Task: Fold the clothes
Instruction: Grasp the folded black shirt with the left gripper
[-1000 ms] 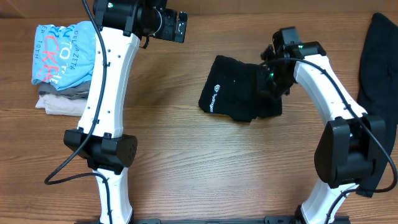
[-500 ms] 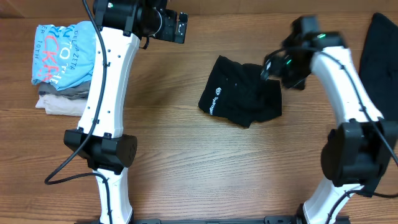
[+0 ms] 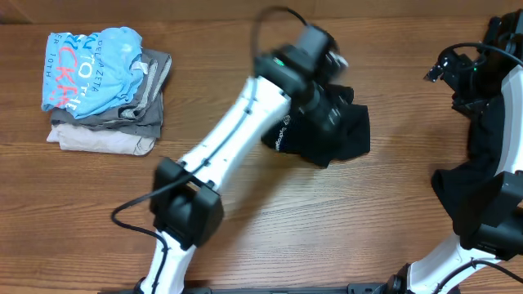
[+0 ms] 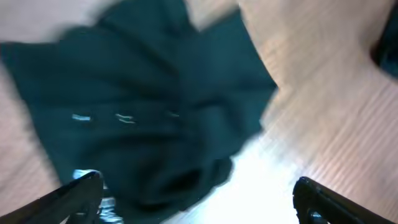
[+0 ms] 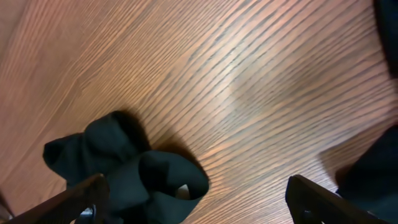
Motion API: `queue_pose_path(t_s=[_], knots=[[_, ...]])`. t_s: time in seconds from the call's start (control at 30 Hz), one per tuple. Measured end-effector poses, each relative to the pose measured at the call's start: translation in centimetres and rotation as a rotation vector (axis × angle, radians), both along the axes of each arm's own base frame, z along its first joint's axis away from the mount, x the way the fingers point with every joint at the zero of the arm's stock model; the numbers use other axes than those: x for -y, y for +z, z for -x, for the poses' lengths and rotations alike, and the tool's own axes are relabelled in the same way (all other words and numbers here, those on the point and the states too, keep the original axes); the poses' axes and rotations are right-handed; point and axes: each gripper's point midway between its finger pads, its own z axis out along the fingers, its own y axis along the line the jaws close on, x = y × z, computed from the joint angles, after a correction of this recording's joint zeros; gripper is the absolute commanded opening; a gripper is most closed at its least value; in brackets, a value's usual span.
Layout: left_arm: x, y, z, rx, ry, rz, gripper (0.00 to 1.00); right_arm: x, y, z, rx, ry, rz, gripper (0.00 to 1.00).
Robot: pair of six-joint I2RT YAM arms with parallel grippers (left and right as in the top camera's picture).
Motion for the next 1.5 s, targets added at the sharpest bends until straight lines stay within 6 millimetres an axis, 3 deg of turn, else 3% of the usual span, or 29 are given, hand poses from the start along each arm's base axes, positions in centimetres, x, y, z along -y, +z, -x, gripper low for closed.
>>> queue_pose_path(t_s=[0.1,0.23,0.47,0.67,0.93,1.03,1.2,1.3,1.4,1.5], knots=[[0.5,-3.7,2.8,-0.058,-0.046,-0.067,1.0,0.1,0.0,-0.1,0.0,0.001,0.01,0.95],[-0.4,-6.6,3.2,-0.075,-0.051,-0.108,1.0,0.1,0.0,0.0,-0.001,0.002,0.015,0.95],[-3.3,-9.4,-0.1,0.023,-0.009,-0.218,1.0,0.2,0.0,0.0,-0.001,0.002,0.016,0.95],[-8.9,-13.5,-3.3,0.002,0.092,-0.354,1.0,0.2,0.0,0.0,-0.002,0.002,0.016,0.95],[-15.0,-13.4,-6.8,-0.005,0.193,-0.378,1.0,0.1,0.0,0.0,-0.003,0.002,0.015,0.95],[-16.6,-10.9,-8.4,0.028,0.201,-0.423,1.0,0.1,-0.1,0.1,-0.008,0.002,0.013,0.95],[-15.4,-5.6,-9.0,0.077,0.132,-0.429,1.0,0.1,-0.1,0.2,-0.011,0.002,0.013,0.95],[-12.2,-2.4,-8.1,0.125,-0.005,-0.393,1.0,0.1,-0.1,0.2,-0.012,0.002,0.012,0.96],[-7.5,-2.4,-3.8,0.094,-0.253,-0.367,1.0,0.1,-0.1,0.2,-0.011,0.002,0.013,0.96],[-3.4,-2.7,-1.0,0.12,-0.426,-0.351,1.0,0.1,-0.1,0.2,-0.011,0.002,0.013,0.96]])
